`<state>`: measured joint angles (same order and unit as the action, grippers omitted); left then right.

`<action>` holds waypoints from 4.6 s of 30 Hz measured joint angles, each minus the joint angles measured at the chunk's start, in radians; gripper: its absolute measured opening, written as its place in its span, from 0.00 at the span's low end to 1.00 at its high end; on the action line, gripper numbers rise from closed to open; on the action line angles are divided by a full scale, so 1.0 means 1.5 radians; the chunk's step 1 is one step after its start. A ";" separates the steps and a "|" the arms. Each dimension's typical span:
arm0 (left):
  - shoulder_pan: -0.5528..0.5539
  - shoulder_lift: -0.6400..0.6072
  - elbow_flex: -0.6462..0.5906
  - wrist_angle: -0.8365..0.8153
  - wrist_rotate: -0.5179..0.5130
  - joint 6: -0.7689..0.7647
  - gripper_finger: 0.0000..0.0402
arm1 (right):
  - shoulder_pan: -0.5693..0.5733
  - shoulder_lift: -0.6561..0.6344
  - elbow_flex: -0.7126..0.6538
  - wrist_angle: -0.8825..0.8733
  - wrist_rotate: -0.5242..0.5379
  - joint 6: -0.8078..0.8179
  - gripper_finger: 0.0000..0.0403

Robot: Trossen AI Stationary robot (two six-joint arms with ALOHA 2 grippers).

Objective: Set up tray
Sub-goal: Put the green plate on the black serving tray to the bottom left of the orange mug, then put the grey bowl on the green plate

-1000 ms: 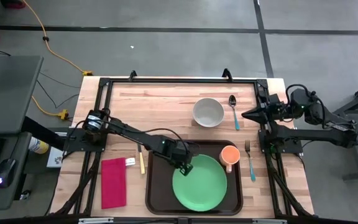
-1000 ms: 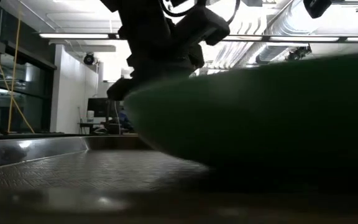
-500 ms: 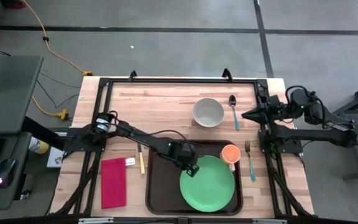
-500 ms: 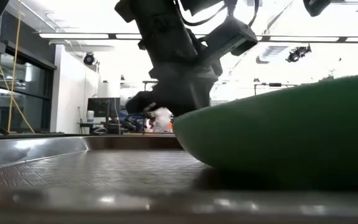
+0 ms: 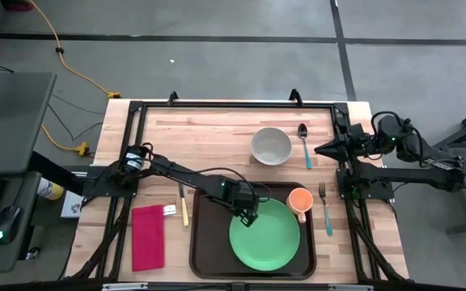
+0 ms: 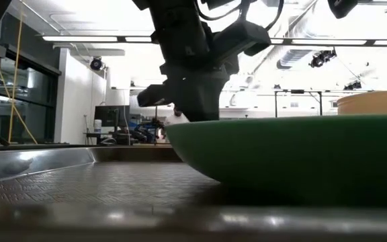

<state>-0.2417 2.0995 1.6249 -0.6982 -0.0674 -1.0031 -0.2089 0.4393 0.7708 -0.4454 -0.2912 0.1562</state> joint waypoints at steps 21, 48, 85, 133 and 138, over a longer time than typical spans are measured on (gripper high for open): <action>-0.001 0.072 0.126 -0.030 0.013 0.059 0.03 | 0.000 0.001 0.000 -0.001 0.000 0.001 0.00; 0.031 0.065 0.256 -0.173 -0.058 0.348 0.44 | 0.000 0.006 0.000 -0.004 0.000 0.013 0.00; 0.351 0.065 0.268 -0.157 0.034 1.038 0.60 | 0.000 0.007 0.000 0.046 0.136 0.065 0.00; 0.352 0.161 0.269 -0.080 0.056 0.369 0.55 | 0.000 0.008 0.000 0.041 0.034 0.065 0.00; 0.354 0.161 0.269 -0.073 0.081 0.386 0.13 | 0.000 0.008 0.000 0.041 0.034 0.065 0.00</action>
<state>0.2891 2.3405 2.0282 -0.8073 0.0541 -0.4244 -0.2089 0.4507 0.7708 -0.3843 -0.2409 0.2535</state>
